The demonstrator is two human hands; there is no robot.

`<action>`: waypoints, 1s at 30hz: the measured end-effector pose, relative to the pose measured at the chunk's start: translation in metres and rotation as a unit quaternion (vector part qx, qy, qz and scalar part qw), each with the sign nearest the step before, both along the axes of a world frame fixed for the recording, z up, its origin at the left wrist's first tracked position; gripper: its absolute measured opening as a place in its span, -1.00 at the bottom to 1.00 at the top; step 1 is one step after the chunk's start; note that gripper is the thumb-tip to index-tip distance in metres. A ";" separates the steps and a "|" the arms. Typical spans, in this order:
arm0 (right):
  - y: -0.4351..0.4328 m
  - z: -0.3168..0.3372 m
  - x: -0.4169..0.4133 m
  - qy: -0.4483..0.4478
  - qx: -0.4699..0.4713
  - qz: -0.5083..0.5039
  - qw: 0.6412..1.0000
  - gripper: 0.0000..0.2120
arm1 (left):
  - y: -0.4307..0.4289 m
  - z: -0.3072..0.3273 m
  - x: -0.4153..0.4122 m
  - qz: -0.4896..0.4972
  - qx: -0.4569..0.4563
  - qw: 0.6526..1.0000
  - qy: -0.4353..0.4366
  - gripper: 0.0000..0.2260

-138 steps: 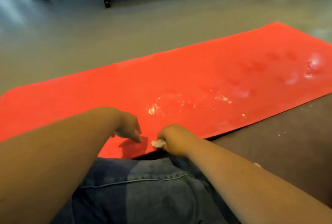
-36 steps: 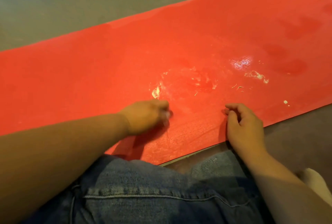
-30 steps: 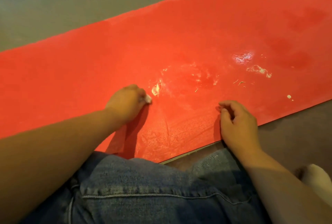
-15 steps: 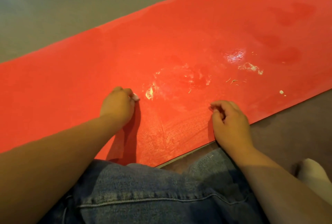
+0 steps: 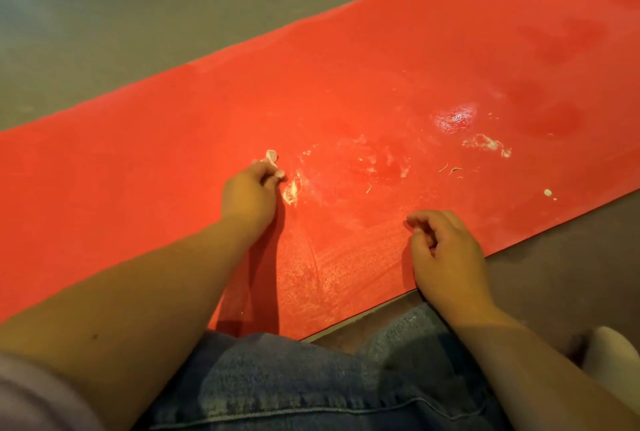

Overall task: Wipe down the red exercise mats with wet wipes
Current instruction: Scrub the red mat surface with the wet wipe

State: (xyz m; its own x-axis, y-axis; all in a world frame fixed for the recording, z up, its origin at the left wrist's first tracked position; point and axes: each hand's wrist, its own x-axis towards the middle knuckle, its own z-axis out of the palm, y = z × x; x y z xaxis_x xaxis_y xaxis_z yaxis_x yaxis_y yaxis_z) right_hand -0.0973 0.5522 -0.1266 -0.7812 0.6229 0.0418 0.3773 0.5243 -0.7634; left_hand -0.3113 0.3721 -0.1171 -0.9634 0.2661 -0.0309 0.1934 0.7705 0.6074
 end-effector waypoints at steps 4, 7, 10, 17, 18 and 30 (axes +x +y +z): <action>-0.002 0.000 -0.004 -0.002 0.029 -0.013 0.999 -0.77 | -0.007 0.000 0.005 -0.047 -0.015 0.999 -0.014 -0.90; -0.002 0.000 -0.005 -0.010 0.034 -0.013 0.999 -0.77 | -0.009 0.005 0.010 -0.088 0.004 0.995 -0.044 -0.89; -0.003 0.001 -0.006 -0.007 0.039 -0.012 0.999 -0.77 | -0.005 0.008 0.020 -0.115 0.004 0.991 -0.066 -0.88; -0.002 0.003 -0.003 -0.008 0.040 0.003 0.999 -0.77 | -0.003 0.016 0.038 -0.201 -0.070 0.975 -0.067 -0.92; -0.002 0.003 -0.003 -0.009 0.039 0.004 0.999 -0.77 | -0.005 0.018 0.039 -0.211 -0.076 0.972 -0.068 -0.93; -0.002 -0.002 -0.004 -0.006 0.036 0.003 0.999 -0.76 | -0.010 0.018 0.020 -0.335 -0.145 0.927 0.087 -0.74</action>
State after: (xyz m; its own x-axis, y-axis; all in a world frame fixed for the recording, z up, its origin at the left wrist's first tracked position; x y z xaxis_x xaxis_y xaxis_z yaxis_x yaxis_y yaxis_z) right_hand -0.1012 0.5505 -0.1287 -0.7856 0.6140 0.0768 0.3824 0.5794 -0.7198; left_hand -0.2909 0.3618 -0.0992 -0.5823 0.8112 -0.0543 0.7631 0.5683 0.3076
